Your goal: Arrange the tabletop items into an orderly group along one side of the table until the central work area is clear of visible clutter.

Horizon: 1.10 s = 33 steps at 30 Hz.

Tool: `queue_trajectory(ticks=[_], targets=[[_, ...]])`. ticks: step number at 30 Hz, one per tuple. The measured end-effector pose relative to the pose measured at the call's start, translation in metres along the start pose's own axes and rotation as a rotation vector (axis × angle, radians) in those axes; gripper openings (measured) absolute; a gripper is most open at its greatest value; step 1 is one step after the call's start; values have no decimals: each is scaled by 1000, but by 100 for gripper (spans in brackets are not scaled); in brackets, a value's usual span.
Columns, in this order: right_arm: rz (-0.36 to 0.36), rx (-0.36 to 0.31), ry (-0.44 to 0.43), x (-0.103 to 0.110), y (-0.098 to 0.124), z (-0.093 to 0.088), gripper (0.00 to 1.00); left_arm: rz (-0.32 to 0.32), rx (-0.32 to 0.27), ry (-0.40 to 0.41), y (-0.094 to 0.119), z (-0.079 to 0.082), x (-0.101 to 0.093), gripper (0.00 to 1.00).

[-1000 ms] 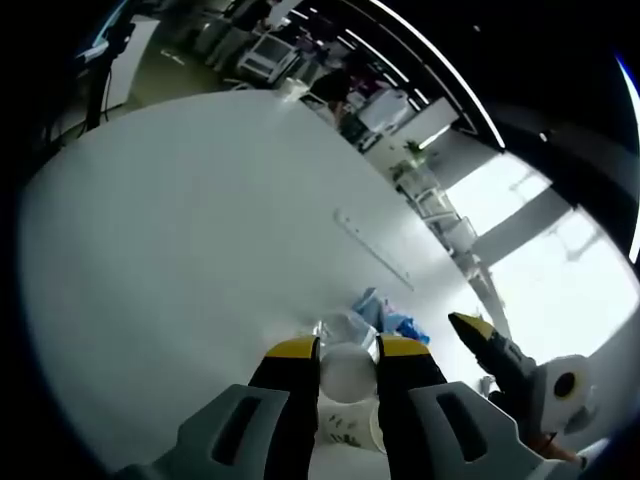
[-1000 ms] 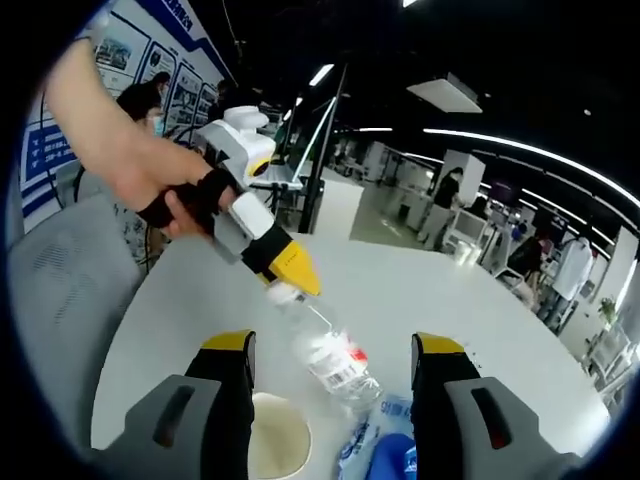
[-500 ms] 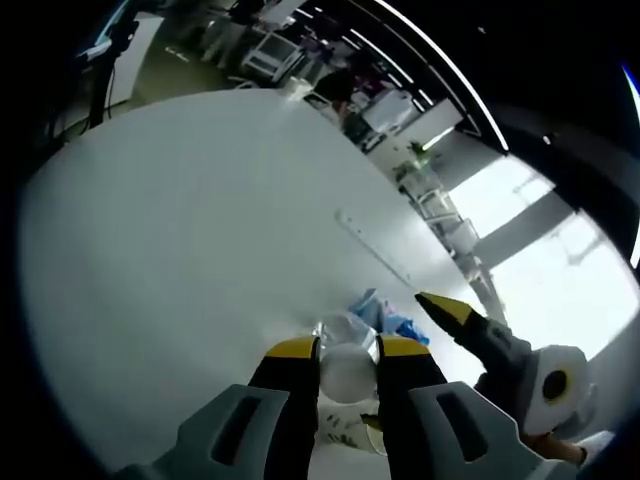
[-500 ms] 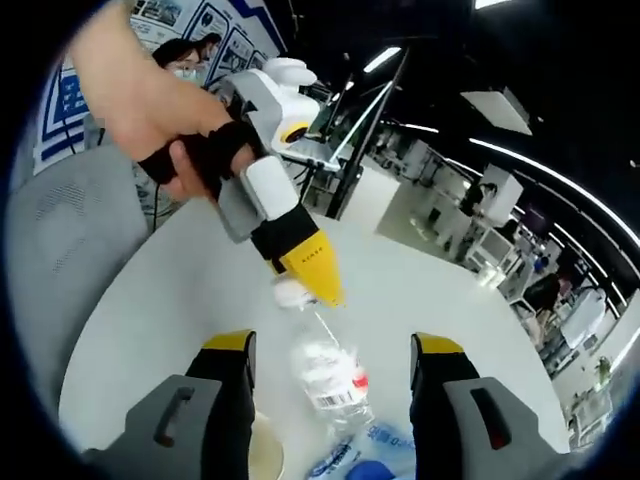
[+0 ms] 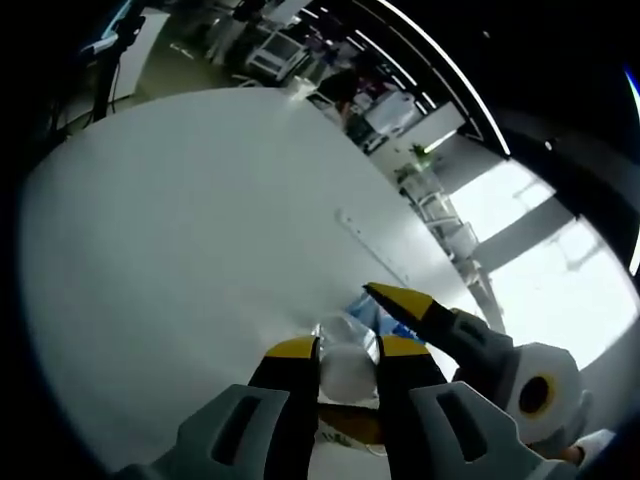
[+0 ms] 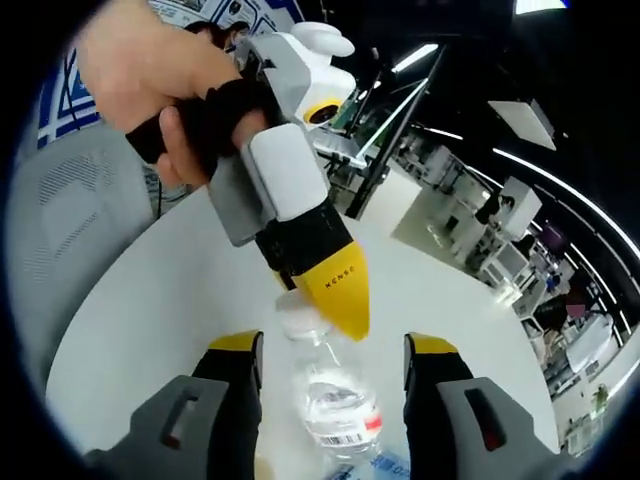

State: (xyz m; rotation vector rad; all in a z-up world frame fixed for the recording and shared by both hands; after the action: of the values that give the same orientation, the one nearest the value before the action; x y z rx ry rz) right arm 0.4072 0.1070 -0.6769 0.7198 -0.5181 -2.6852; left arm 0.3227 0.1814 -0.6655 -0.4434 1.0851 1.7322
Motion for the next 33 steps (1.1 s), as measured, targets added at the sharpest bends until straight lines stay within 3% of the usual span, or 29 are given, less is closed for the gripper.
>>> queue_trajectory(ticks=[8,21,25,28,30,33], targets=[[24,5,-9,3,-9,0,30,-6,-15,13,0,2,0,16],[-5,-11,-30,1,-7,2,26,-34,-19,14,1,4,-1,17],[-14,-27,-48,0,-5,2,24,-96,-46,-21,3,5,-1,18],[-56,-75,-108,-5,-1,5,23,-162,-111,41,6,11,-4,17],[-69,-81,-130,-8,1,3,23,-176,-115,40,10,11,-3,15],[-92,-86,-145,-10,4,2,23,-207,-128,14,18,14,-1,20]])
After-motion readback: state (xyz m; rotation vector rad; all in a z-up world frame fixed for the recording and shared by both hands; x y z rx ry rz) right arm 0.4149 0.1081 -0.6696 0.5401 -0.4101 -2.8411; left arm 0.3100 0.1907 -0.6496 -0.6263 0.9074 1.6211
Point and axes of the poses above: the point that each gripper's makers call its tool centre point, and the gripper's own axes: y roughly backward along the fingers, x roughly to its left, z roughly out of its top, the point moved 9 cm from there along y, roughly backward along the fingers, and after that the axes turned 7 degrees about -x, right-handed, at the moved point
